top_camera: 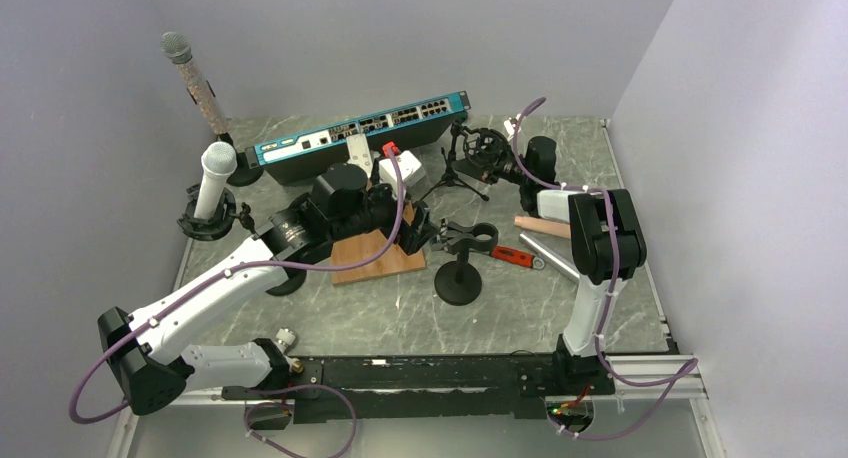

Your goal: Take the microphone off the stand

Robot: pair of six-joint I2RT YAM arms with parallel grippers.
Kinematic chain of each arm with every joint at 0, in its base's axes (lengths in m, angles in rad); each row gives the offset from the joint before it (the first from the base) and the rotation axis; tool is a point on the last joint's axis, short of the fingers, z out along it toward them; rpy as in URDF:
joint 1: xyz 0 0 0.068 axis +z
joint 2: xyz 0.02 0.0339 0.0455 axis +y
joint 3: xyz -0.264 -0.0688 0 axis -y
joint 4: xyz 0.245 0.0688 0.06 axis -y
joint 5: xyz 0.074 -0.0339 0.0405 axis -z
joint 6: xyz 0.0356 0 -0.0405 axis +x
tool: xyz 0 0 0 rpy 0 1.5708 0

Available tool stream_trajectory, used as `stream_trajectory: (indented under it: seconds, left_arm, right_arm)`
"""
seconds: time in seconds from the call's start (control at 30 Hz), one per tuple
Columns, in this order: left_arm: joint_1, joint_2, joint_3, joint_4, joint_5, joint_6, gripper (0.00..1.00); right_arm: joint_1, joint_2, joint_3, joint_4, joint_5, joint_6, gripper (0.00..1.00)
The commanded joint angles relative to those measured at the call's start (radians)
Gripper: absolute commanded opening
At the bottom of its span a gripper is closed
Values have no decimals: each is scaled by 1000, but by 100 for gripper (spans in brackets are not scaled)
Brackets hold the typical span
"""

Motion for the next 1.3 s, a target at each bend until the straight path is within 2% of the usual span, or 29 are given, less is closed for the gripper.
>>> stream_trajectory:
  seconds: [0.0,0.2,0.4,0.5,0.73,0.9,1.0,1.13,1.27]
  left_arm:
    - [4,-6,7,19,-53,30,99]
    - [5,5,24,5,-54,29,99]
    - [6,-26,16,16,-40,21,99]
    - [7,-31,16,18,-27,14,99]
    - [8,-45,14,26,7,-2,99]
    - [9,-48,9,38,35,-17,99]
    - [12,-48,8,41,41,-22,99]
    - [17,-50,12,40,51,-29,99]
    - [19,-64,2,54,72,-35,99]
  right_arm:
    - [88,68,-37,-107,-123,7,8]
    - [89,44,-60,-104,-83,43,28]
    - [85,3,-144,107,6,232,52]
    - [87,2,-182,249,56,324,59]
    - [86,-8,-258,405,265,428,65]
    - [87,50,-220,479,337,499,66]
    - [87,69,-167,441,351,496,65]
    - [89,81,-109,367,372,491,60]
    - [87,74,-104,385,397,498,60]
